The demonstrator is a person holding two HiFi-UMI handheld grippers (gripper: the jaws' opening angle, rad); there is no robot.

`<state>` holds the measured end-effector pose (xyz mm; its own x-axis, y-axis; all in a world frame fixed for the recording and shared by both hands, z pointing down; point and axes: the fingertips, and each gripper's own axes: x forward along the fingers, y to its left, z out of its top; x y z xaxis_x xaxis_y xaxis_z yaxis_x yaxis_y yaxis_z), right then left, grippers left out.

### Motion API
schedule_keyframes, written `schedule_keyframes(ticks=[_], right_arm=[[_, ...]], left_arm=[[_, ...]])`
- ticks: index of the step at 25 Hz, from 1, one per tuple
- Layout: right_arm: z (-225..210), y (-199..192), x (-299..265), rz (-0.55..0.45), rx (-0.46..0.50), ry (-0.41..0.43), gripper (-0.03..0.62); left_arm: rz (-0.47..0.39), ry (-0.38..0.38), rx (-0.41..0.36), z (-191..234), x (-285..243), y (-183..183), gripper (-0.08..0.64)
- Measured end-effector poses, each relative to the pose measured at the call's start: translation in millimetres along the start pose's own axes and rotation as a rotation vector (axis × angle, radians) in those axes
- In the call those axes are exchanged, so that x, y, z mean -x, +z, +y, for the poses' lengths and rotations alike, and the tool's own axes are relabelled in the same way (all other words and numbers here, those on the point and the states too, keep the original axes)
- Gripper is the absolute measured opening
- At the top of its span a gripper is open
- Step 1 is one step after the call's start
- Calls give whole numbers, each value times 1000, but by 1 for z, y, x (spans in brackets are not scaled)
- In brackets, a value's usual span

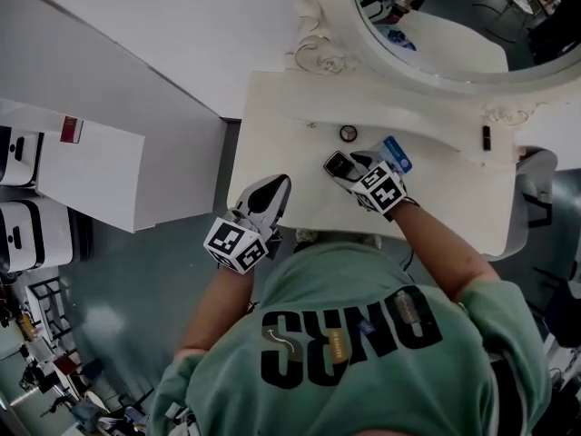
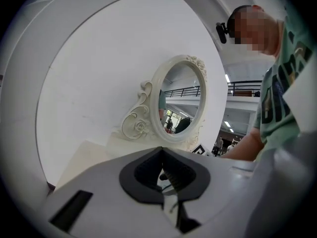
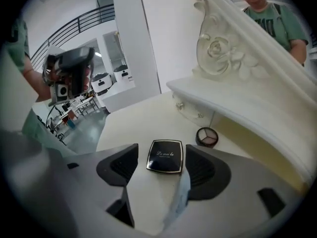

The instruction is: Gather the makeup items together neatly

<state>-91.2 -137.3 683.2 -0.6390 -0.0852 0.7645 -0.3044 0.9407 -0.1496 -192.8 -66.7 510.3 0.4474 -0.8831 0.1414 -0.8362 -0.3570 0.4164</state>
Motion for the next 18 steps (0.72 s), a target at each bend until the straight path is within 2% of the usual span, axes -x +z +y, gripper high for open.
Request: schedule_keyframes(ticks=[5, 11, 15, 18], right_arm=[[-2, -12, -39, 103, -15, -49, 332], [-5, -25, -51, 165, -19, -84, 321], [-7, -13, -30, 96, -28, -77, 318], [-21, -2, 7, 16, -82, -107, 318]], left_arm=[[21, 13, 20, 19, 21, -15, 9], [34, 7, 27, 26, 30, -21, 9], [36, -15, 15, 18, 24, -18, 9], [37, -39, 0, 6, 15, -13, 9]])
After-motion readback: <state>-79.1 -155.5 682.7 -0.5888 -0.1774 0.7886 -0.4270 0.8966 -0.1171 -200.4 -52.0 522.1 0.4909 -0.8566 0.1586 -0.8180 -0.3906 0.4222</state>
